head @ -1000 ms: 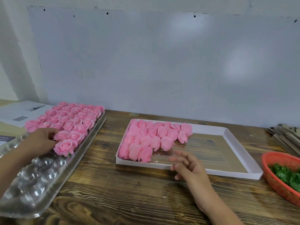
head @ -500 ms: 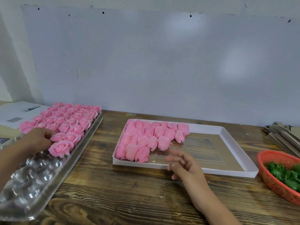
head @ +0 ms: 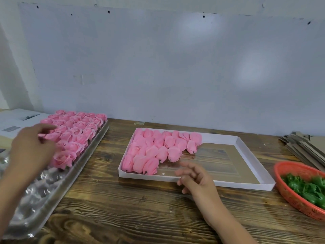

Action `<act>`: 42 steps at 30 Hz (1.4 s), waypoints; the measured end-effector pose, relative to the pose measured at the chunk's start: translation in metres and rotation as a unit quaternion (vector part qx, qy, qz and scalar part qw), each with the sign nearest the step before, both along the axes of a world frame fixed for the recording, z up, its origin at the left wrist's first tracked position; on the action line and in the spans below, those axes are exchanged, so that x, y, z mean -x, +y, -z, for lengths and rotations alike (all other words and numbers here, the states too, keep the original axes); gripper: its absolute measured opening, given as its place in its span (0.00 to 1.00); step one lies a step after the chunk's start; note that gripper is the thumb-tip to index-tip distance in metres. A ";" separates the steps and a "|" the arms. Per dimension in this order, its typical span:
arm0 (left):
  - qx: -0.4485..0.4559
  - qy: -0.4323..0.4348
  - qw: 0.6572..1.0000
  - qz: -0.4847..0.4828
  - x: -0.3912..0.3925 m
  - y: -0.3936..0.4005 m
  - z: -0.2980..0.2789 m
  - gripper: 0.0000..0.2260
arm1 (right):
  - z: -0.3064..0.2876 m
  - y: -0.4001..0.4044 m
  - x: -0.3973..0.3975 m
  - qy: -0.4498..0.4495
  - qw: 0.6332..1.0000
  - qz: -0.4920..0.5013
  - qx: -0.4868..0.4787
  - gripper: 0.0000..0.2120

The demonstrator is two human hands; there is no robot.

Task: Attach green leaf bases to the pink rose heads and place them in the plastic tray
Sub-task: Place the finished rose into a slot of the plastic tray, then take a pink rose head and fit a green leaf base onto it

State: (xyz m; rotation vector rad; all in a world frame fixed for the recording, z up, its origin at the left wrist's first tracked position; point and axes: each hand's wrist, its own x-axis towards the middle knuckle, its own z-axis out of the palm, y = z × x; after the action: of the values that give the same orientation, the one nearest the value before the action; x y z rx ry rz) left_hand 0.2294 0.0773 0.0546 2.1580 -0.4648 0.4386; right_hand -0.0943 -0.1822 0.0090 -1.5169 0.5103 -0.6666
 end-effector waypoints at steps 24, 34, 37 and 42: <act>-0.213 -0.163 0.886 0.378 0.212 -0.184 0.080 0.05 | -0.007 -0.065 0.023 0.135 0.920 0.277 0.242 0.09; -0.211 -0.161 0.884 0.385 0.212 -0.184 0.078 0.06 | -0.018 -0.098 -0.052 0.243 0.925 0.192 0.222 0.13; -0.220 -0.160 0.882 0.384 0.212 -0.183 0.077 0.05 | -0.011 -0.098 -0.071 0.248 0.930 0.181 0.203 0.13; -0.229 -0.177 0.881 0.374 0.212 -0.185 0.080 0.09 | 0.005 -0.105 -0.082 0.299 0.903 0.224 0.211 0.11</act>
State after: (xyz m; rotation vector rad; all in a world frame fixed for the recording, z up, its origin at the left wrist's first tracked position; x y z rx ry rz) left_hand 0.0177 -0.1078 -0.0253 2.1089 -1.6765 0.2901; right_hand -0.0121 -0.2867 0.0040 -2.0484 1.2776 -0.6813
